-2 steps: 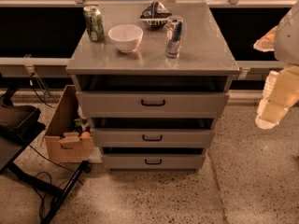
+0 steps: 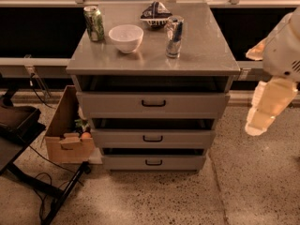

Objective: Open middle drawer

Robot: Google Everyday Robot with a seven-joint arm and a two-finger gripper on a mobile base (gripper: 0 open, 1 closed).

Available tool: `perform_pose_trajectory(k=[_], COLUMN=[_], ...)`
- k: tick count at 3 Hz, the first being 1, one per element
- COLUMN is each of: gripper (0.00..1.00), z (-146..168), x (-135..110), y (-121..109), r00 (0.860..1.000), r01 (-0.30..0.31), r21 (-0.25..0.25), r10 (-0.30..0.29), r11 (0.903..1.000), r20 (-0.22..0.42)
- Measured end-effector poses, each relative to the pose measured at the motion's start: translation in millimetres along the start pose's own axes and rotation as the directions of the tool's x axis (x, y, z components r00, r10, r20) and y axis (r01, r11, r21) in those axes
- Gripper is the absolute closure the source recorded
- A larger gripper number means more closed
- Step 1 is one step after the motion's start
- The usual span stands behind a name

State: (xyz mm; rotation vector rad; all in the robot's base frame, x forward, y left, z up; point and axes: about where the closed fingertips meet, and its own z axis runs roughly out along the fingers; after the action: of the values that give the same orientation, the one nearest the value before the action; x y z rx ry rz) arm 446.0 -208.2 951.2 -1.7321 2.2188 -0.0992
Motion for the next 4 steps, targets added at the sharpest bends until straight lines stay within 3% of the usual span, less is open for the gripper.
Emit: perform_pose_trajectory(k=[1, 3, 4], gripper=[0.0, 0.0, 0.0], z=[70.2, 240.4, 318.7], x=[-4.5, -3.1, -7.9], y=[9.5, 33.2, 36.2], r00=[1.0, 0.999, 0.999], r01=[0.023, 0.037, 0.033], r21=[-0.021, -0.066, -0.063], r10=[-0.022, -0.036, -0.031], r11=[0.9995, 0.9971, 0.9975], r20=[0.016, 0.017, 0.029])
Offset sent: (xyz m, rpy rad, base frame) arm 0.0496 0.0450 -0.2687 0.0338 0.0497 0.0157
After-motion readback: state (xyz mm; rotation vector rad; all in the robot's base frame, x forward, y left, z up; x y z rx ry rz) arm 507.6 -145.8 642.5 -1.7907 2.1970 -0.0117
